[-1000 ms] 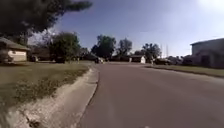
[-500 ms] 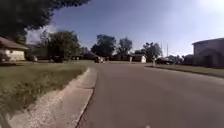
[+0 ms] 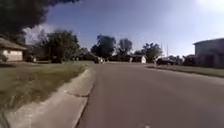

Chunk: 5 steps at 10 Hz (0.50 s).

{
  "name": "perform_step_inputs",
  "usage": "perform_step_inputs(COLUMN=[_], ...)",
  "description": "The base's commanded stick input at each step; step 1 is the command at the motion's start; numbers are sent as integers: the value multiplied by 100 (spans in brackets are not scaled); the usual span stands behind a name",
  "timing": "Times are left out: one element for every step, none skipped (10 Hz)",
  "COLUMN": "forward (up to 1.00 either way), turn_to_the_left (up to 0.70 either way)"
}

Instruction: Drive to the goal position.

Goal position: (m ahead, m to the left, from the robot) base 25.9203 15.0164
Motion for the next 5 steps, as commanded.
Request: perform_step_inputs(forward=[100, 100, 100, 100, 100], turn_to_the_left=[0, 0, 1, 3, 4])
